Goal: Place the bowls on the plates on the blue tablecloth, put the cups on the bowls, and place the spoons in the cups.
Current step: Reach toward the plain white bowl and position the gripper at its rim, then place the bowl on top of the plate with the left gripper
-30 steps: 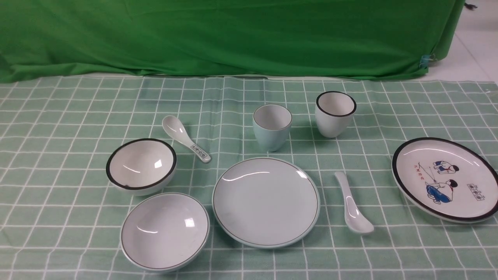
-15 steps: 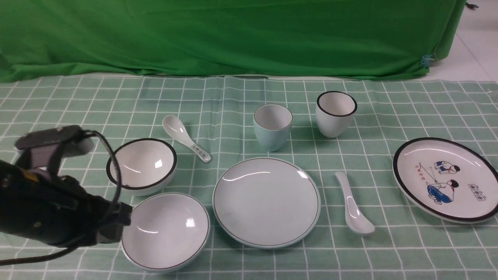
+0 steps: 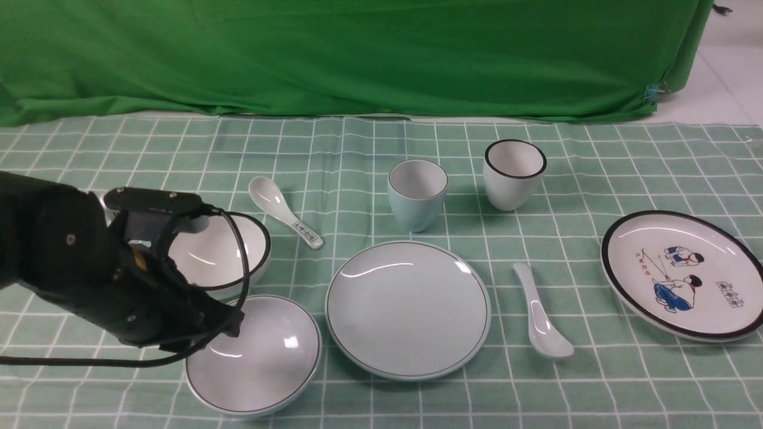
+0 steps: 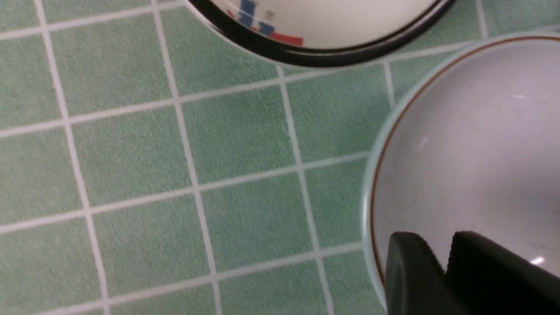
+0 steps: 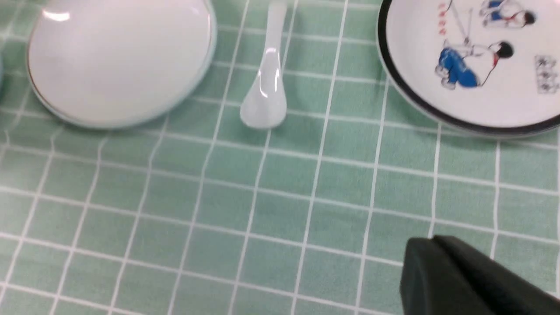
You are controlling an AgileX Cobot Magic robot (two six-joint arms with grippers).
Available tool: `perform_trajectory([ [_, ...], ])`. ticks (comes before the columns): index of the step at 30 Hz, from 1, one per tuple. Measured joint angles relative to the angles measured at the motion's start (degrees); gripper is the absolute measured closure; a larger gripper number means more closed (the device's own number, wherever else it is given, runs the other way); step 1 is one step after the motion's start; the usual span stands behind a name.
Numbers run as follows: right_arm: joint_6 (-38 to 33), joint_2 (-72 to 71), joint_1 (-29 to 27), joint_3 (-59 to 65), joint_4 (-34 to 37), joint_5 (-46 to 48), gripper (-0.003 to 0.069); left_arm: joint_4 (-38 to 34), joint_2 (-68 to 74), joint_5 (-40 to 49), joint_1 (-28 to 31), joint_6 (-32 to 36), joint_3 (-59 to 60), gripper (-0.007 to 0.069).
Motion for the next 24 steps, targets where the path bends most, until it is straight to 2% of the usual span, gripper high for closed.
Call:
perform_trajectory([
  [4, -1.2, 1.2, 0.0, 0.1, 0.9, -0.7, 0.0636, 2.6, 4.0, -2.5, 0.0, -3.7, 0.0, 0.0242],
  [6, -1.2, 1.3, 0.0, 0.1, 1.4, -1.1, 0.0636, 2.9, 5.4, -3.2, 0.0, -4.7, 0.0, 0.0158],
  [7, -1.2, 1.3, 0.0, 0.1, 1.5, -1.3, 0.0634, 2.9, 6.2, -3.4, 0.0, -5.1, 0.0, 0.0121],
  [10, -1.4, 1.3, 0.0, 0.3, 1.6, -2.0, 0.0633, 2.9, 7.9, -3.5, 0.0, -6.3, 0.0, 0.0082],
  [12, -1.4, 1.3, 0.0, 0.4, 1.7, -2.5, 0.0633, 2.6, 8.4, -3.3, 0.0, -6.5, 0.0, 0.0122],
  [13, -1.5, 1.3, 0.0, 0.4, 1.7, -2.8, 0.0633, 2.4, 8.4, -2.7, 0.0, -6.7, 0.0, 0.0172],
  [14, -1.6, 1.3, 0.0, 0.4, 1.7, -3.0, 0.0633, 2.3, 8.4, -2.1, 0.0, -6.7, 0.0, 0.0256],
  [15, -1.7, 1.3, 0.0, 0.4, 1.7, -3.0, 0.0633, 2.3, 8.4, -1.9, 0.0, -6.7, 0.0, 0.0289],
  [16, -1.9, 1.3, 0.0, 0.4, 1.7, -3.2, 0.0633, 1.8, 8.4, -1.2, 0.0, -6.7, -0.1, 0.0419],
  [18, -2.1, 1.3, 0.0, 0.4, 1.7, -3.3, 0.0633, 0.9, 7.9, -0.7, 0.0, -7.4, -0.8, 0.0525],
  [24, -2.1, 1.3, 0.0, 0.4, 1.7, -3.3, 0.0628, -0.7, 2.5, 5.0, 0.0, -6.7, -1.1, 0.0596],
])
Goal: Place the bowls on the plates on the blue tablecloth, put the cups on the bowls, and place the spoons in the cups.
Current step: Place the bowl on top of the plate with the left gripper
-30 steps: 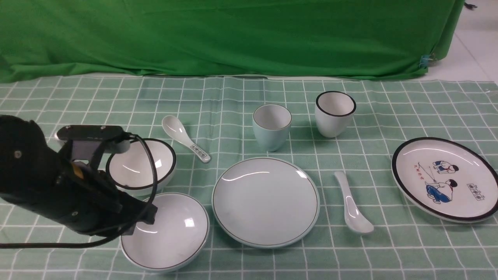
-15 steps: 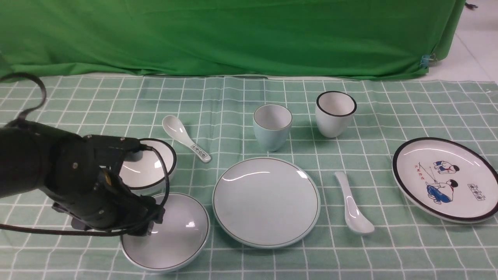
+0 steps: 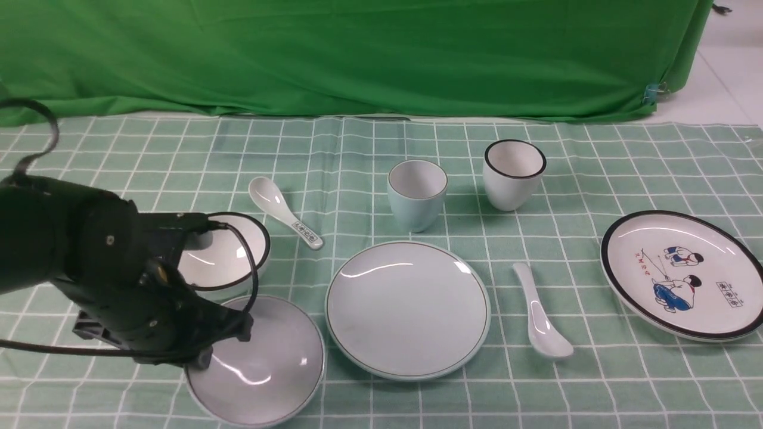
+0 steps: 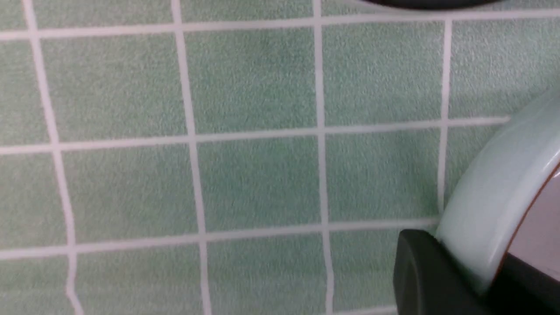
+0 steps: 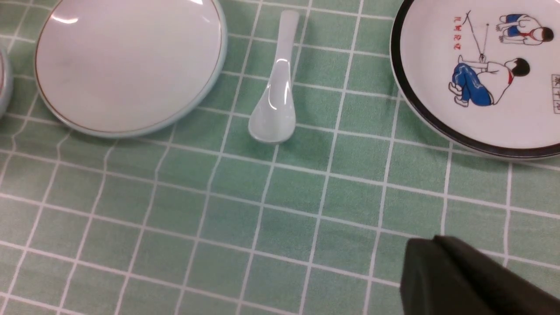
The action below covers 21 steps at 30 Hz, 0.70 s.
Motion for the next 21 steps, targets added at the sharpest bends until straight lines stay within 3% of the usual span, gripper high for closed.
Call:
perform_trajectory([
  [8, -0.1, 0.0, 0.0, 0.0, 0.0, 0.1, 0.0624, -17.0, -4.3, 0.9, -0.4, 10.7, -8.3, 0.0602],
  [17, -0.1, 0.0, 0.0, 0.0, 0.2, 0.1, 0.0622, -14.9, 11.2, 0.5, -8.6, 10.1, -22.8, 0.0602],
  [21, -0.1, 0.0, 0.0, 0.0, 0.2, 0.0, 0.0615, -14.0, 17.6, 0.5, -9.7, 8.2, -26.9, 0.0602],
])
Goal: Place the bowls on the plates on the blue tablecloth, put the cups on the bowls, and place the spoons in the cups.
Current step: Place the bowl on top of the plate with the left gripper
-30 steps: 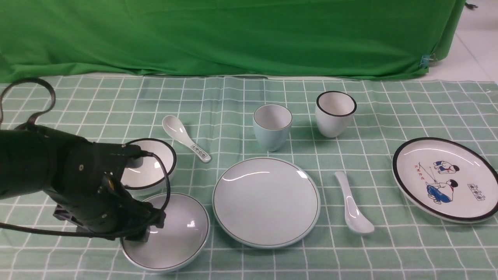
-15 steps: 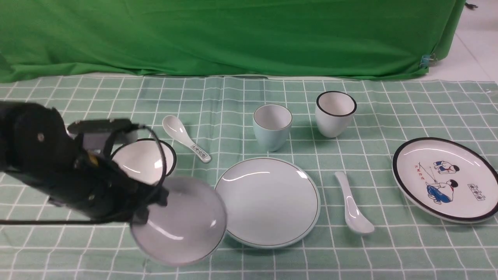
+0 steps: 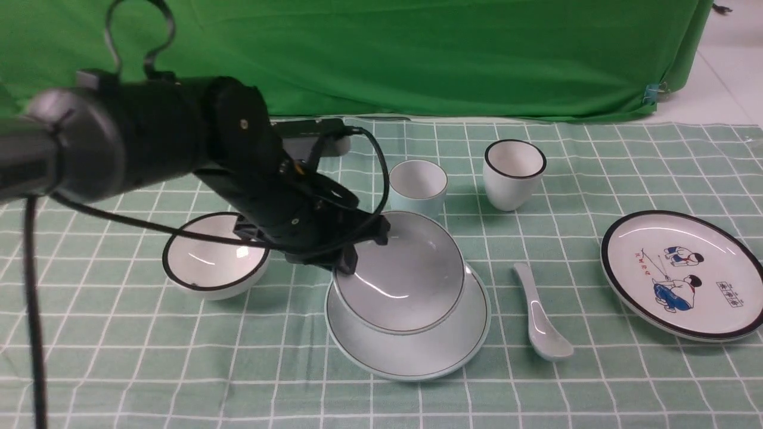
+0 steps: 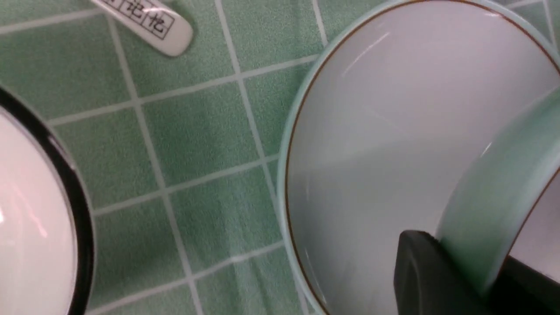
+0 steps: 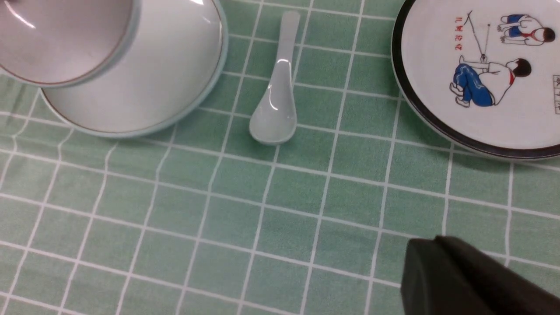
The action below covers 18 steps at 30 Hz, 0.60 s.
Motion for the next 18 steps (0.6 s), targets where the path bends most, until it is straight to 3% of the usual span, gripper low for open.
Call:
perform_trajectory([
  [14, 0.0, 0.0, 0.0, 0.0, 0.0, -0.4, 0.0606, 0.0, 6.4, 0.0, 0.0, -0.2, -1.8, 0.0574],
  [18, 0.0, 0.0, 0.0, 0.0, 0.0, -0.4, 0.0603, 0.0, 6.4, -0.1, 0.0, 0.5, -1.9, 0.0404],
])
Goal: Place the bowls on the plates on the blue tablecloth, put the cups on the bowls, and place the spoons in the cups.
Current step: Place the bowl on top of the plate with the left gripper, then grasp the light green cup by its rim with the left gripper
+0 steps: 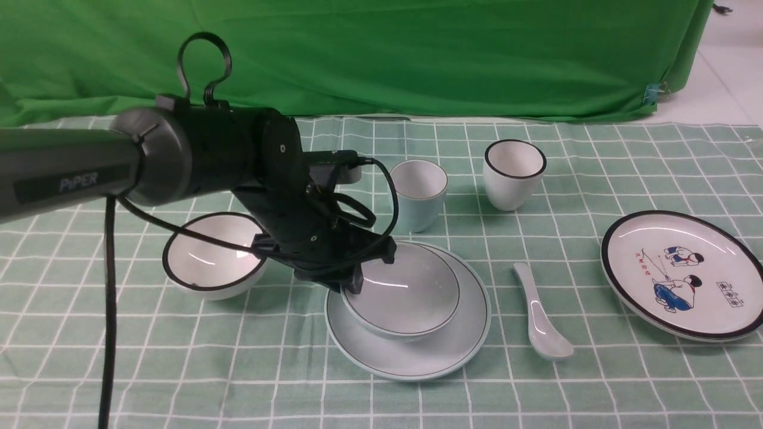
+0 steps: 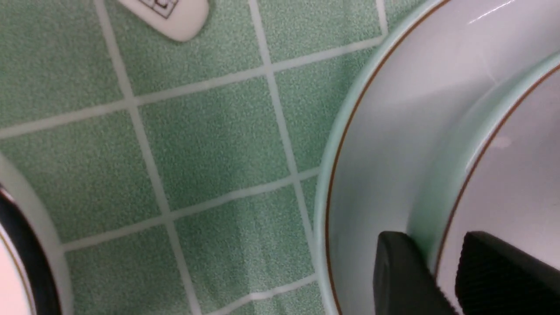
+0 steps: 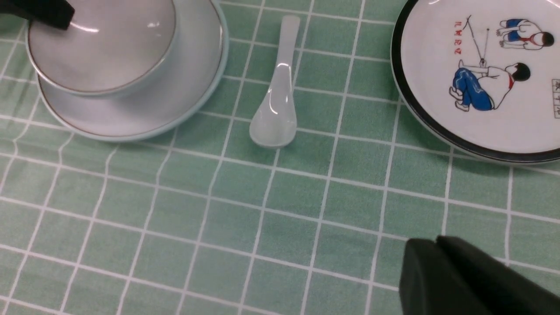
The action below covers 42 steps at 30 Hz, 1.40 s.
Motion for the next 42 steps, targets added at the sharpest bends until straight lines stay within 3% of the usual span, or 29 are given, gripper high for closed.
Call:
perform_trajectory([
  [4, 0.0, 0.0, 0.0, 0.0, 0.0, -0.1, 0.0603, 0.7, -1.0, 1.6, 0.0, 0.3, -3.0, 0.0221],
  [9, 0.0, 0.0, 0.0, 0.0, 0.0, -0.2, 0.0603, 2.9, -1.8, 2.8, 0.0, -0.8, -11.9, 0.0106],
  [21, 0.0, 0.1, 0.0, 0.0, 0.0, -0.2, 0.0594, 10.6, 14.1, 2.5, 0.0, -7.2, -34.0, 0.0092],
  [31, 0.0, 0.0, 0.0, 0.0, 0.0, -0.1, 0.0589, 10.8, 22.4, 2.7, 0.0, -9.6, -38.6, 0.0094],
  [34, 0.0, 0.0, 0.0, 0.0, 0.0, -0.1, 0.0589, 10.8, 23.2, 2.7, 0.0, -9.8, -38.6, 0.0145],
  [35, 0.0, 0.0, 0.0, 0.0, 0.0, -0.1, 0.0589, 10.8, 23.3, 2.7, 0.0, -9.8, -38.6, 0.0242],
  [36, 0.0, 0.0, 0.0, 0.0, 0.0, -0.1, 0.0589, 10.8, 23.3, 2.7, 0.0, -9.8, -38.6, 0.0242],
  [37, 0.0, 0.0, 0.0, 0.0, 0.0, -0.1, 0.0589, 10.9, 23.3, 2.9, 0.0, -9.8, -38.8, 0.0370],
  [38, 0.0, 0.0, 0.0, 0.0, 0.0, -0.1, 0.0589, 10.9, 23.2, 3.0, 0.0, -9.8, -38.8, 0.0406],
  [39, 0.0, 0.0, 0.0, 0.0, 0.0, -0.1, 0.0589, 11.7, 22.9, 4.5, 0.0, -9.8, -39.4, 0.0522],
  [42, 0.0, 0.0, 0.0, 0.0, 0.0, 0.0, 0.0589, 12.4, 20.9, 7.9, 0.0, -9.0, -41.3, 0.0580],
])
